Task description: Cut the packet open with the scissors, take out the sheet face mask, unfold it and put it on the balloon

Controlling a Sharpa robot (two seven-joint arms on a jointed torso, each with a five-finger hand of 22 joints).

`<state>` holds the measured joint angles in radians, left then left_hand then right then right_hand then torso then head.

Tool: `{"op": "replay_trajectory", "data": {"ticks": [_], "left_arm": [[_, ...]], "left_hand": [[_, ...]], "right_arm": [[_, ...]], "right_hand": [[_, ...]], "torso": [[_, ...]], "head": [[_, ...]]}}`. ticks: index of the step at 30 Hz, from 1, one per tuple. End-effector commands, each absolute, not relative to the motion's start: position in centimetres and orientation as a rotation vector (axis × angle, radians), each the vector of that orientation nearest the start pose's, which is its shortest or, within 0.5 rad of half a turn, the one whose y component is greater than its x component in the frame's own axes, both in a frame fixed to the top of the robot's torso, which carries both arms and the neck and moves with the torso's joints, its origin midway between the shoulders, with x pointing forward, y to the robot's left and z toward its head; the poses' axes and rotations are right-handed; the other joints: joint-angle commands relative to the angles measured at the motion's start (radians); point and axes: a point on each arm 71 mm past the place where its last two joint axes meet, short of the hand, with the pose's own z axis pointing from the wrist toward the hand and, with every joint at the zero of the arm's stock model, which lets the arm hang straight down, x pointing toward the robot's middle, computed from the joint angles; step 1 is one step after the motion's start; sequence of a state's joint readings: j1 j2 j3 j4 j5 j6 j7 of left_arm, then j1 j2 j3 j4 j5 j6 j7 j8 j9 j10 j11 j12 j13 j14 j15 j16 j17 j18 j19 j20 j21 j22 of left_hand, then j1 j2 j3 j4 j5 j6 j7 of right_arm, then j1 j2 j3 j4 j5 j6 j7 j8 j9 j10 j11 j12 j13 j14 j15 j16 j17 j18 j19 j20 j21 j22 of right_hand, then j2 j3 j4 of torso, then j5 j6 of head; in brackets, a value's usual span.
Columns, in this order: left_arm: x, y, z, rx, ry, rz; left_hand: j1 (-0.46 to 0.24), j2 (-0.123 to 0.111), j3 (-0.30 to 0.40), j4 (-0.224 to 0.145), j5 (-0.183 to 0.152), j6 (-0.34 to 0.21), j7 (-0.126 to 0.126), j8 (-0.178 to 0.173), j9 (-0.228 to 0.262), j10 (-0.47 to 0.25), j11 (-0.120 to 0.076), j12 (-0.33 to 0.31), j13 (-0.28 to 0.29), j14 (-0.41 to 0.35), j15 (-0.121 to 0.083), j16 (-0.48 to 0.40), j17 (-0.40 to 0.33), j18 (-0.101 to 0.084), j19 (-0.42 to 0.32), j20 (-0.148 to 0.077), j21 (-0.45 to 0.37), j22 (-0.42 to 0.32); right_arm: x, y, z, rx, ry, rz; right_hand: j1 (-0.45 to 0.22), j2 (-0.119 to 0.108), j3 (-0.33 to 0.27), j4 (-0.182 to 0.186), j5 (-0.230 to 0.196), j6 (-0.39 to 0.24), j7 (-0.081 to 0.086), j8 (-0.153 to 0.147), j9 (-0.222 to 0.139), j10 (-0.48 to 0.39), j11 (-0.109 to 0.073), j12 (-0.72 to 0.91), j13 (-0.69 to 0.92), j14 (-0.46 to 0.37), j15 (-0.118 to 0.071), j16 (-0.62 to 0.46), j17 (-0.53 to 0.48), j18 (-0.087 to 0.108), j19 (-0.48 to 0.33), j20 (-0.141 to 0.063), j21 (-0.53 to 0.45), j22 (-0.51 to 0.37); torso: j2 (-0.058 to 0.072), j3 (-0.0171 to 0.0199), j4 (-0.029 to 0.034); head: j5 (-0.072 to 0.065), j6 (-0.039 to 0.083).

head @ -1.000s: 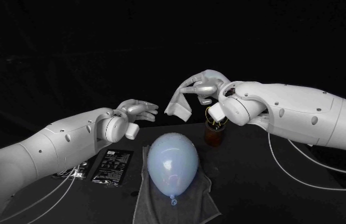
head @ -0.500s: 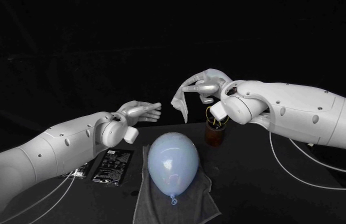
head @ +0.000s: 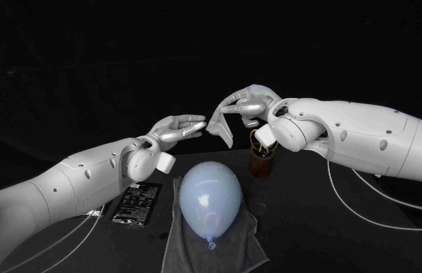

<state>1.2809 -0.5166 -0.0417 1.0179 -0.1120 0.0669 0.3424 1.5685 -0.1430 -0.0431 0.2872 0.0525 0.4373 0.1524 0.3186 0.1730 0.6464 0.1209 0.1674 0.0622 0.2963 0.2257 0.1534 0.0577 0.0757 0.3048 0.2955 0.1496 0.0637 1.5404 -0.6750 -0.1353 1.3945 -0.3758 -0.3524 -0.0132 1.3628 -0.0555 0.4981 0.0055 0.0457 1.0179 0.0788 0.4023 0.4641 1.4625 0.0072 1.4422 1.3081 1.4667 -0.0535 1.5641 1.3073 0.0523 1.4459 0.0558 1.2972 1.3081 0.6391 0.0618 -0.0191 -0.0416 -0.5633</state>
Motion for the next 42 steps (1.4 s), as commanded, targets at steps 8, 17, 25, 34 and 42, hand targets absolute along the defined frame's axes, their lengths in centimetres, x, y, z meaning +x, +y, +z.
{"op": "replay_trajectory", "data": {"ticks": [8, 17, 25, 34, 42], "left_arm": [[57.5, 15.1, -15.4, -0.72, 1.499, -1.672], [57.0, 13.8, -15.2, -0.612, 1.526, -1.676], [56.4, 13.0, -15.0, -0.555, 1.56, -1.718], [56.3, 12.7, -15.0, -0.553, 1.572, -1.738], [56.5, 13.0, -15.0, -0.595, 1.565, -1.73]], "left_hand": [[0.054, -0.021, 0.013, 0.005, -0.003, -0.077, 0.001, -0.063, -0.029, -0.069, 0.014, -0.036, -0.002, -0.032, 0.02, -0.028, -0.007, -0.018, 0.005, 0.001, -0.014, -0.009], [0.088, 0.011, 0.038, -0.003, -0.004, 0.05, 0.019, 0.002, 0.008, 0.023, 0.012, -0.007, 0.007, 0.042, -0.002, -0.003, 0.01, -0.018, -0.059, 0.001, -0.054, -0.026], [0.14, 0.067, 0.062, -0.032, -0.004, 0.28, 0.04, 0.095, 0.054, 0.23, 0.073, 0.043, 0.011, 0.448, -0.043, 0.162, 0.087, 0.012, 0.213, -0.005, 0.05, 0.012], [0.166, 0.131, 0.168, 0.005, -0.006, 0.427, 0.043, 0.083, 0.037, 0.398, 0.035, 0.008, 0.0, 0.588, -0.088, 0.182, 0.113, 0.061, 0.376, -0.006, 0.1, 0.023], [0.039, 0.133, 0.184, 0.007, -0.004, 0.481, 0.027, 0.078, 0.038, 0.478, 0.018, -0.024, 0.003, 0.642, -0.106, 0.18, 0.134, 0.073, 0.396, -0.006, 0.095, 0.014]], "right_arm": [[54.3, -15.7, -6.0, 0.63, 1.629, 1.212], [54.3, -15.5, -6.0, 0.626, 1.637, 1.214], [54.5, -15.4, -6.1, 0.626, 1.638, 1.211], [54.6, -15.6, -6.0, 0.628, 1.634, 1.202], [54.7, -15.9, -6.0, 0.631, 1.628, 1.195]], "right_hand": [[-0.006, 0.006, 0.005, -0.001, 0.003, 0.007, -0.001, 0.004, 0.002, 0.038, -0.005, 0.005, 0.165, 0.104, -0.005, 0.007, 0.263, 0.006, 0.003, -0.005, -0.003, 0.18], [-0.006, 0.006, 0.005, -0.001, 0.003, 0.007, -0.001, 0.004, 0.002, 0.038, -0.005, 0.005, 0.165, 0.104, -0.005, 0.007, 0.263, 0.006, 0.003, -0.005, -0.003, 0.18], [-0.006, 0.006, 0.005, -0.001, 0.003, 0.007, -0.001, 0.004, 0.002, 0.038, -0.005, 0.005, 0.165, 0.104, -0.005, 0.007, 0.263, 0.006, 0.003, -0.005, -0.003, 0.18], [-0.006, 0.006, 0.005, -0.001, 0.003, 0.007, -0.001, 0.004, 0.002, 0.038, -0.005, 0.005, 0.165, 0.104, -0.005, 0.007, 0.263, 0.006, 0.003, -0.005, -0.003, 0.18], [-0.006, 0.006, 0.005, -0.001, 0.003, 0.007, -0.001, 0.004, 0.002, 0.038, -0.005, 0.005, 0.165, 0.104, -0.005, 0.007, 0.263, 0.006, 0.003, -0.005, -0.003, 0.18]], "torso": [[-0.001, -0.0008, 0.0005], [0.0, -0.001, 0.0014], [-0.001, -0.0012, 0.0027], [0.0, -0.0008, 0.0017], [-0.001, -0.0007, 0.0018]], "head": [[-0.001, 0.003], [-0.001, 0.003], [-0.002, 0.002], [-0.001, 0.002], [-0.001, 0.002]]}}
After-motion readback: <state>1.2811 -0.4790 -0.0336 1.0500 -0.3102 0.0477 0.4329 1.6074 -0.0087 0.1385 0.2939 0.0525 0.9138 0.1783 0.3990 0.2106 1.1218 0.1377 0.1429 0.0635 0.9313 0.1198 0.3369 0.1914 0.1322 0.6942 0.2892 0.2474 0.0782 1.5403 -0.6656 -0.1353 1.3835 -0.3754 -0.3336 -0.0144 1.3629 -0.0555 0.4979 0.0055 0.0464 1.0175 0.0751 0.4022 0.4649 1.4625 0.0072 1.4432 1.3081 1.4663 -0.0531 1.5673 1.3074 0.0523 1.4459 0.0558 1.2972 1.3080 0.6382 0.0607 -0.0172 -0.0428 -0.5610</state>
